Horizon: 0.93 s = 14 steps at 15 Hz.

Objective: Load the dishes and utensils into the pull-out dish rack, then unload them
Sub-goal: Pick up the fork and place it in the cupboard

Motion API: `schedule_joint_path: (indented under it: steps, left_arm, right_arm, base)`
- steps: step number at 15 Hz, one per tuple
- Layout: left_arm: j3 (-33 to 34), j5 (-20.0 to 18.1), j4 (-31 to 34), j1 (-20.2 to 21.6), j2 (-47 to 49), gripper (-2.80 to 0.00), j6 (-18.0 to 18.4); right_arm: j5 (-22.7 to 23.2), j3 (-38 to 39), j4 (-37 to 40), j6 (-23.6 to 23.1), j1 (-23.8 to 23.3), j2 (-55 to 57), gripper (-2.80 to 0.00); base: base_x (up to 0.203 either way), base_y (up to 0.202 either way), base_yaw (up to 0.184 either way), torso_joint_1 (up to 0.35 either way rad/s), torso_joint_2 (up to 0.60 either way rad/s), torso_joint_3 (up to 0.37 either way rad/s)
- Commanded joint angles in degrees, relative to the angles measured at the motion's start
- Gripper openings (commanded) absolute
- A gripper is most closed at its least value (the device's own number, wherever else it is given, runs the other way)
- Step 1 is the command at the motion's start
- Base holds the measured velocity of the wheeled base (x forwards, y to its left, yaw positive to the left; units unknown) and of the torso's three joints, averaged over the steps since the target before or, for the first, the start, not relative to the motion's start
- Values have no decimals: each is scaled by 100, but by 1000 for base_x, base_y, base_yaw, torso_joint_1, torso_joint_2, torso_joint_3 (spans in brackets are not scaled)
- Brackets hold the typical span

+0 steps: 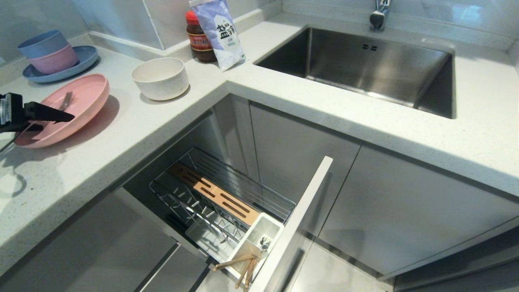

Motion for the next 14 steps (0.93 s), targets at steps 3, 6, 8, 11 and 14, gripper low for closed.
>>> schedule_joint_path:
  steps: [3,6,8,11,14]
  left_arm:
    - [1,-16,32,-10,29,-280,11]
    - [1,-10,32,-10,12,-280,12]
    - [1,43,24,-10,20,-280,18]
    - [1,116,13,-10,29,-280,12]
    - [-3,107,6,-10,29,-280,20]
  right_arm:
    - [0,9,-1,2,0,-15,-280]
    - [0,9,-1,2,0,-15,-280]
    - [0,9,-1,2,0,-15,-280]
    - [0,9,-1,2,0,-15,-280]
    - [0,9,-1,2,0,-15,-280]
  base:
    - [0,0,0,0,0,0]
    - [0,0,0,0,0,0]
    - [0,0,0,0,0,0]
    - [0,0,0,0,0,0]
    - [0,0,0,0,0,0]
